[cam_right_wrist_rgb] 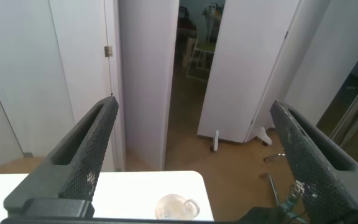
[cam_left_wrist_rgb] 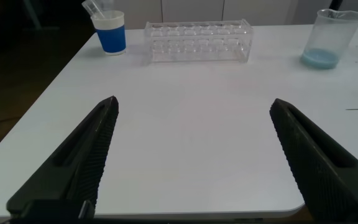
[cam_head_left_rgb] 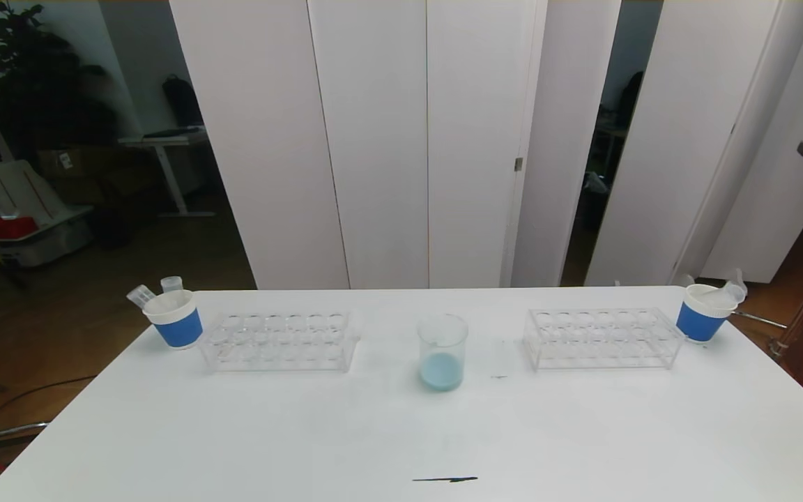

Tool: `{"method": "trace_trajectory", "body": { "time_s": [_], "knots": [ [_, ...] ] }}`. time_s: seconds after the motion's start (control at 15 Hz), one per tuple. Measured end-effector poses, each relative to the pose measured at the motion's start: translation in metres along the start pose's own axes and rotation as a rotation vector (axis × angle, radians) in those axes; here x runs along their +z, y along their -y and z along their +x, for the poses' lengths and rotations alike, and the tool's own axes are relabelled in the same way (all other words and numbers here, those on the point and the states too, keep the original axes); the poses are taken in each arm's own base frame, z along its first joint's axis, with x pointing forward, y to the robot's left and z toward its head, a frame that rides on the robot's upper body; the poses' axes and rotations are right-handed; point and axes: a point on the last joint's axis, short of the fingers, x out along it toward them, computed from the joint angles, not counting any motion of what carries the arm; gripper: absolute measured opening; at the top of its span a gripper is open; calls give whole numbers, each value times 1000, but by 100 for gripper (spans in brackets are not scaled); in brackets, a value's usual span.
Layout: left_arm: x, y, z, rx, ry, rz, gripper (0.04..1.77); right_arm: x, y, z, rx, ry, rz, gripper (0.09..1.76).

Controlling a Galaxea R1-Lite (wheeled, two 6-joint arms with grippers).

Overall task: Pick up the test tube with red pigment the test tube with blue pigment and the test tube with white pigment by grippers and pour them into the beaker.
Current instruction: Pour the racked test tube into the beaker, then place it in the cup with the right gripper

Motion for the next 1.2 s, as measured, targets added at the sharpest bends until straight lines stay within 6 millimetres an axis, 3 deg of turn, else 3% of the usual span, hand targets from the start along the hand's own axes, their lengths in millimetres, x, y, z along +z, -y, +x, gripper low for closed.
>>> {"method": "trace_trajectory", "body": {
  "time_s": [0.33,0.47,0.6,0.8,0.93,1.2],
  "knots": [
    [0,0,0,0,0,0,174,75,-36,-98,98,94,-16,175],
    [0,0,0,1,0,0,174,91,-53,-145,152,140,-17,175],
    [0,0,0,0,0,0,174,94,-65,-192,194,167,-12,175],
    [0,0,0,0,0,0,174,75,-73,-259,212,167,8,175],
    [0,0,0,0,0,0,174,51,-74,-297,214,138,27,175],
    [0,0,0,0,0,0,174,-17,-76,-345,245,48,54,175]
  ]
}}
